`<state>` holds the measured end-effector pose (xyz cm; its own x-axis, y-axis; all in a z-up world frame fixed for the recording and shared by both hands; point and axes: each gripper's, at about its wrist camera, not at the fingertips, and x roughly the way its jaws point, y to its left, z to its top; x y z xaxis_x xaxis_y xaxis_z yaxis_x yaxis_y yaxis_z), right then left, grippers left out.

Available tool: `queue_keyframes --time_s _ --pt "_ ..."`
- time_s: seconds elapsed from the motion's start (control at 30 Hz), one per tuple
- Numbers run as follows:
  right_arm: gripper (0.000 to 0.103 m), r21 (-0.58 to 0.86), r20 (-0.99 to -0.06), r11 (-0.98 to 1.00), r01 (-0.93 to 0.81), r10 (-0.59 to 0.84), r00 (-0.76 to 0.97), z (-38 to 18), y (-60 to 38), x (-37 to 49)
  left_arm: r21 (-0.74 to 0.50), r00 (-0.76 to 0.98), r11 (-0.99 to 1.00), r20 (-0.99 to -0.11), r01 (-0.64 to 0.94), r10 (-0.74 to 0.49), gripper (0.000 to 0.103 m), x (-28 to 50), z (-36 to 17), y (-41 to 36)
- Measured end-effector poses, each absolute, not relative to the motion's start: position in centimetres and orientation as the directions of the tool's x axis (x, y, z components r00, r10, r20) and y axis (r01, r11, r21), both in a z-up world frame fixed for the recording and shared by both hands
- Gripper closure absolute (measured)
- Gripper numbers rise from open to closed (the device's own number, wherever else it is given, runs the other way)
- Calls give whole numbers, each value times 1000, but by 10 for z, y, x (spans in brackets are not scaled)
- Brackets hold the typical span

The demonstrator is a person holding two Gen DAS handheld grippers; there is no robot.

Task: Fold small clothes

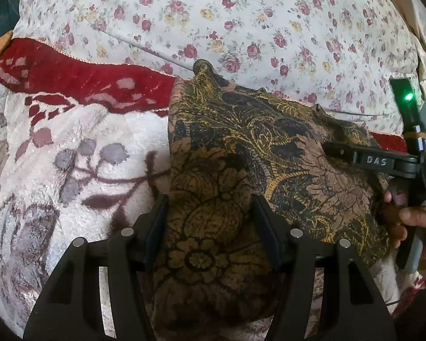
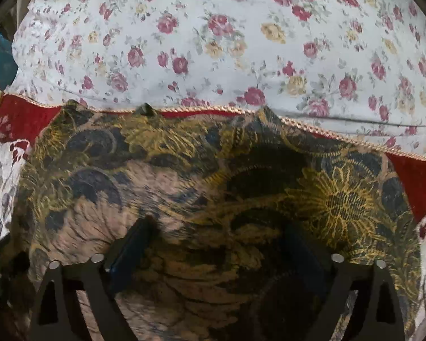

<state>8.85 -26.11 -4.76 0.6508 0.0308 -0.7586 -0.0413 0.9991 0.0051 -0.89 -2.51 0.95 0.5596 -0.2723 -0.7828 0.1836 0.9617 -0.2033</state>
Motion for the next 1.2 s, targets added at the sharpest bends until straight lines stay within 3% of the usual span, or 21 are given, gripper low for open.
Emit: queue_keyframes --time_s 0.17,0.37,0.57,0.7,0.77,0.93,1.0,1.07,1.2 --pt "25 -18 -748 980 -200 119 652 -37 -206 91 -242 552 955 -780 171 -296 43 -9 15 -17" --pt "26 -48 -768 962 -267 136 626 -47 -153 122 -301 544 944 -774 133 -324 43 -8 17 -2" --pt "26 101 -807 976 -193 193 559 -45 -136 169 -328 534 936 -773 127 -344 43 -4 16 2" --pt "23 317 -773 917 -241 397 495 -29 -125 166 -388 524 916 -761 104 -382 43 -1 15 11" --pt "14 261 -797 924 -279 369 477 -29 -106 165 -408 521 908 -757 95 -394 43 -1 15 13" --pt "13 -10 -863 937 -348 168 476 -56 -62 168 -371 527 923 -766 106 -369 43 -2 15 7" --pt "24 -35 -842 931 -363 168 513 -55 -63 163 -363 528 925 -768 108 -363 42 -2 15 5" --pt "55 -24 -823 929 -370 192 535 -48 -73 158 -363 528 925 -766 115 -366 36 -1 15 2" --pt "79 93 -806 921 -378 293 514 -36 -99 149 -349 531 927 -763 139 -367 35 -3 16 -5"
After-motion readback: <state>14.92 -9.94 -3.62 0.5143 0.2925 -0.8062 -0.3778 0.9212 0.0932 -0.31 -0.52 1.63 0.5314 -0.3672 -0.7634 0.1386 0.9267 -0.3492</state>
